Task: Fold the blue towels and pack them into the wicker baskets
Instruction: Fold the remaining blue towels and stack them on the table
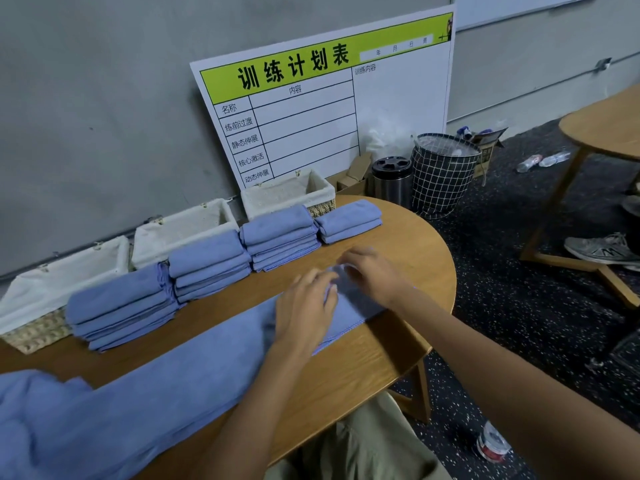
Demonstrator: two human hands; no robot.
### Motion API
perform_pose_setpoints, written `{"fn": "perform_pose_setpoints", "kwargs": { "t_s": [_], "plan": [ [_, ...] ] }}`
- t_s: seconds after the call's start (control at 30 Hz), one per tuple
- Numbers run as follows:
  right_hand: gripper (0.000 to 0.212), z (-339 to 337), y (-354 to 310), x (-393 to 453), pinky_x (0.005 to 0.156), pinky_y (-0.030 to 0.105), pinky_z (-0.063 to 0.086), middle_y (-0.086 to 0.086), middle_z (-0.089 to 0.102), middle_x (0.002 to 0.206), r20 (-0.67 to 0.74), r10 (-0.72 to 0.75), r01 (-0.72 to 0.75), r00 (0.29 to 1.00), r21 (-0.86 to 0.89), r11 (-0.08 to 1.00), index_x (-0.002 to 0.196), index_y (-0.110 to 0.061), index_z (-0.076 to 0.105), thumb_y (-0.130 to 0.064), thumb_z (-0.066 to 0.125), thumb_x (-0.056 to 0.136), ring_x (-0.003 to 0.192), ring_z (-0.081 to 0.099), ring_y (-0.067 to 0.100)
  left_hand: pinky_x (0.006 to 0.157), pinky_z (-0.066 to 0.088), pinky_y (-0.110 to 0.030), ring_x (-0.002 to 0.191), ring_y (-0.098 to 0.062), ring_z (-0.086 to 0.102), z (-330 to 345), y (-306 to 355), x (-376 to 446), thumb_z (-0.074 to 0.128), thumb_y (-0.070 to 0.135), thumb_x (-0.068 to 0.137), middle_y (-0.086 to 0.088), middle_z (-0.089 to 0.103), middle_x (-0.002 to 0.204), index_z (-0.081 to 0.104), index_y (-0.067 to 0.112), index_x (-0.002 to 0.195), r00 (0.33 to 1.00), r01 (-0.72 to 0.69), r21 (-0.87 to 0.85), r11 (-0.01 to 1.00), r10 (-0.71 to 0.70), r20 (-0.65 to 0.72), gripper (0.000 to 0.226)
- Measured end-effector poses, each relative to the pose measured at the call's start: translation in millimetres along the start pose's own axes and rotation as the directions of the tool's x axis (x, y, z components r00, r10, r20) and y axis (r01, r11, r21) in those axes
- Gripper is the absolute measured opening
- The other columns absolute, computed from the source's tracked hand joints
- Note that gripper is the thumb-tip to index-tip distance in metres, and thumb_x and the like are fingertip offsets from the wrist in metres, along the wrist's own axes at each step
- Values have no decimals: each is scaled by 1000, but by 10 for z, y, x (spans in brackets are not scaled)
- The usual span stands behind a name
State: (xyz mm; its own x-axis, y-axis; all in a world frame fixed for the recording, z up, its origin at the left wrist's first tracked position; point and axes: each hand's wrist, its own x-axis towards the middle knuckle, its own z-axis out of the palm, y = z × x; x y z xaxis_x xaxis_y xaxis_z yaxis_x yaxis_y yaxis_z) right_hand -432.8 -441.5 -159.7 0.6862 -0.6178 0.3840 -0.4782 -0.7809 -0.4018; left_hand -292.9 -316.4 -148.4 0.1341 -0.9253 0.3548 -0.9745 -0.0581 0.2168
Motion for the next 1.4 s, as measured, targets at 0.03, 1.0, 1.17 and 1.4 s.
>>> {"fn": "perform_pose_setpoints", "kwargs": {
  "t_s": [0.03, 1.0, 1.17, 1.4],
  "plan": [
    [30, 64, 5, 10, 89, 45, 48, 15, 63, 123, 71, -4, 5, 997, -7, 1000, 115, -4, 66, -21, 49, 98, 111, 60, 38, 94, 46, -36, 126, -17, 48, 79, -16, 21, 43, 39, 105, 9, 51, 143, 53, 32, 140, 996, 43, 41, 998, -46, 71, 37],
    [53, 188, -251, -8, 122, 51, -1, -11, 0, 166, 319, 103, 0, 942, -308, 951, 157, -34, 14, -46, 19, 106, 153, -7, 23, 116, -8, -69, 151, -28, -24, -150, -613, -690, 12, 91, 79, 12, -25, 164, -8, 46, 157, 826, 343, 229, 911, -408, 389, 92],
    [84, 452, -437, 3, 122, 43, -4, -16, -8, 165, 448, 35, 57, 894, -192, 980, 156, -44, 2, -75, -11, 79, 153, -11, 16, 115, -10, -69, 151, -27, -24, -135, -633, -564, 18, 92, 79, 11, -22, 165, -6, 47, 157, 817, 352, 209, 912, -408, 406, 93],
    [69, 435, -339, 38, 122, 39, -4, -18, -12, 163, 479, 36, 81, 877, -223, 971, 154, -48, -2, -70, -3, 89, 152, -12, 11, 117, -7, -67, 152, -24, -22, -267, -922, -1000, 9, 96, 73, 16, -23, 164, -5, 50, 156, 811, 421, 222, 879, -475, 342, 96]
  ]
}}
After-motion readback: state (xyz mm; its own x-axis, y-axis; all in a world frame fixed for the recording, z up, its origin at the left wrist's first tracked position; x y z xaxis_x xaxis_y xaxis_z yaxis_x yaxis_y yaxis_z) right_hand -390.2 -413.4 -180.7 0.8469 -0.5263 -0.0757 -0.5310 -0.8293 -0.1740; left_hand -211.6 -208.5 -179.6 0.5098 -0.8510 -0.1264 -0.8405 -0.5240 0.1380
